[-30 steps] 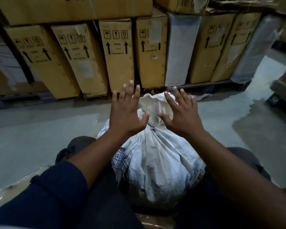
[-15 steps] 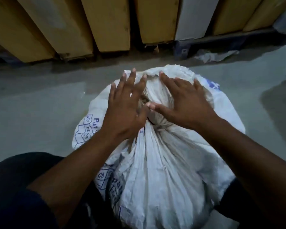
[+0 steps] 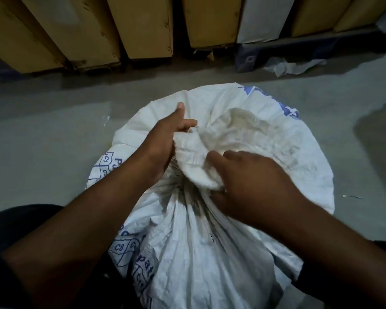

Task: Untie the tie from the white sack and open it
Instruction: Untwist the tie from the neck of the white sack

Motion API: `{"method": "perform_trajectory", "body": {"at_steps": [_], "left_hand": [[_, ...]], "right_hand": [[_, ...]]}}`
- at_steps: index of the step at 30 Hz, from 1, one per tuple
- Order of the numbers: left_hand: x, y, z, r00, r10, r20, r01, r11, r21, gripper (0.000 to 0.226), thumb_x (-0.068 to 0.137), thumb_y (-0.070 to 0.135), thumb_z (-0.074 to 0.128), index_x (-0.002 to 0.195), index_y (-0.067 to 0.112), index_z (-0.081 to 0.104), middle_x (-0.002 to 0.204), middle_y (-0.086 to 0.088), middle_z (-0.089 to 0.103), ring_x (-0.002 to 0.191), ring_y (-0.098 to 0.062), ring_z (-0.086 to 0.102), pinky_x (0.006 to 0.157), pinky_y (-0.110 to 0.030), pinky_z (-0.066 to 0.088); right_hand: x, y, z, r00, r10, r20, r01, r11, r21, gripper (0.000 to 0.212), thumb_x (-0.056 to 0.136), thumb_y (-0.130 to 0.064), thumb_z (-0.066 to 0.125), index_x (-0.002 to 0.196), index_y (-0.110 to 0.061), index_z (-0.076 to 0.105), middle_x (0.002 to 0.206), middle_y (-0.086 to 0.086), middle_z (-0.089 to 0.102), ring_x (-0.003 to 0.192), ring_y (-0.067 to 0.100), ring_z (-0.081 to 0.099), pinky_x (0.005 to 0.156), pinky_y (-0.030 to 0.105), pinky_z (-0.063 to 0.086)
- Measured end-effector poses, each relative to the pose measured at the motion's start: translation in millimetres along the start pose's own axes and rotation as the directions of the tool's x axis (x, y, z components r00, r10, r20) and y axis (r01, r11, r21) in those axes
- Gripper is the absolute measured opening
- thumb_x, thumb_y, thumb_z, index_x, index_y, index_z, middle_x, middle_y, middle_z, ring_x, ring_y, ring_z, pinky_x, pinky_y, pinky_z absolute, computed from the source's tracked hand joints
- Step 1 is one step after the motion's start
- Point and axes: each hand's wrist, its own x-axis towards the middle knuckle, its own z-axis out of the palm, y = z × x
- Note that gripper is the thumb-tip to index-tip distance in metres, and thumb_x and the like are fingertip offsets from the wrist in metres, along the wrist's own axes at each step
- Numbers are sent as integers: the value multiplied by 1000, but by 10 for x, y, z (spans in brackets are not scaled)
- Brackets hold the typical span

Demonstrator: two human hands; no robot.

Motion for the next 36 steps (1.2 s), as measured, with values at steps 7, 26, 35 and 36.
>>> {"method": "perform_trajectory", "body": {"at_steps": [7,26,35,36], "left_hand": [[-389,-140,289,845,284,454,-516,656,551,42,102,35,67,143,36,62,138,21,66,129,6,58,109,-22,46],[-618,39,91,747,75,660,-402,842,360,21,99,26,69,108,14,85,109,2,82,106,-12,76,99,-28,57],[-336,-316,134,967,256,12,-173,617,768,18,81,40,86,77,29,72,70,12,70,71,-5,67,74,-34,58],[-338,-348,162,966,259,4,-165,603,781,19,82,41,86,77,28,72,72,12,69,73,-6,67,75,-36,58]], "right_hand": [[-249,242,-598,949,-234,209,115,880,461,41,89,-68,62,101,-31,76,77,-2,67,75,6,67,62,16,45],[39,307,-96,902,85,424,-241,913,328,32,86,-24,70,55,-23,62,53,-3,60,54,6,57,54,26,41],[-68,-101,95,938,36,345,-76,991,106,40,90,-32,63,63,-25,35,62,-5,38,50,8,34,46,25,21],[-72,-112,92,942,28,334,-70,991,114,40,90,-32,63,64,-25,33,62,-6,37,50,8,33,46,24,20]]}}
